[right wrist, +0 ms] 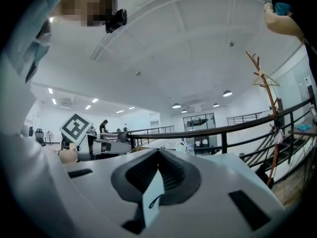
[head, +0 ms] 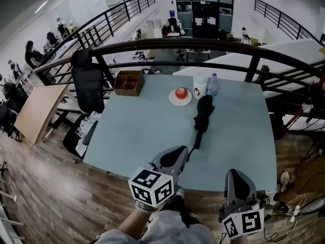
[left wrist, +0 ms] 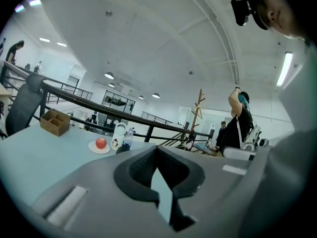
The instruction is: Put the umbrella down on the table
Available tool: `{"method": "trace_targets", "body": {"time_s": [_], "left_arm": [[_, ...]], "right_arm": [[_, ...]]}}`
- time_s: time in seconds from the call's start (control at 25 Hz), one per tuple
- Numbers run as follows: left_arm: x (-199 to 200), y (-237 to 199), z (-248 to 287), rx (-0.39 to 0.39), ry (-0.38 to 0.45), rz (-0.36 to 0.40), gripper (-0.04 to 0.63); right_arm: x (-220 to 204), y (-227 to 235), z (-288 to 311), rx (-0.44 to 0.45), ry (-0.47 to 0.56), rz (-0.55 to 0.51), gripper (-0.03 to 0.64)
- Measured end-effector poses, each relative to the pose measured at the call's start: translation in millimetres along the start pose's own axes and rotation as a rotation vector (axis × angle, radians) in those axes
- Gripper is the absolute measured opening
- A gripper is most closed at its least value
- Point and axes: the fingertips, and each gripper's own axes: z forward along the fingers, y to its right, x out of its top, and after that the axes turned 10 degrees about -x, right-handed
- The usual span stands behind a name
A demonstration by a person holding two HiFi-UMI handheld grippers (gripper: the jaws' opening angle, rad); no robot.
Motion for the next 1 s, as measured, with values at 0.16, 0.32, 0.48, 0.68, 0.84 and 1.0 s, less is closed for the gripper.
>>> {"method": "trace_targets", "body": {"time_s": [0.16,0.32,0.48,0.68,0.84,1.0], "left_arm": [[-6.2,23.9,-24.5,0.028,0.015,0.041,0.005],[-12.2,49.8,-39.2,0.021,0.03,0.079,0.005],[-13.1,73.5,-47.2,-0.006,0.051,0.113,0.005],[-17.5,97.0,-54.8,-0.023,0.046,0.152,0.005],[-17.7,106.8,-60.3,-0.024,0.055,0.167,0.005],[-16.7,113.2,-65.7,-0.024,0.061,0.182,0.005]], "right_arm": [[-4.9,-5.5,-17.6,0.022,-0.001,0.0,-0.003],[-4.5,-12.1,-36.2,0.044,0.013,0.002,-0.002],[-2.5,-14.6,-52.3,0.051,0.034,0.0,-0.002],[1.3,-13.9,-69.1,0.051,0.054,0.001,-0.003],[5.3,-16.6,-75.1,0.06,0.067,-0.008,-0.002],[10.1,-22.2,-79.8,0.073,0.079,-0.02,-0.002]]}}
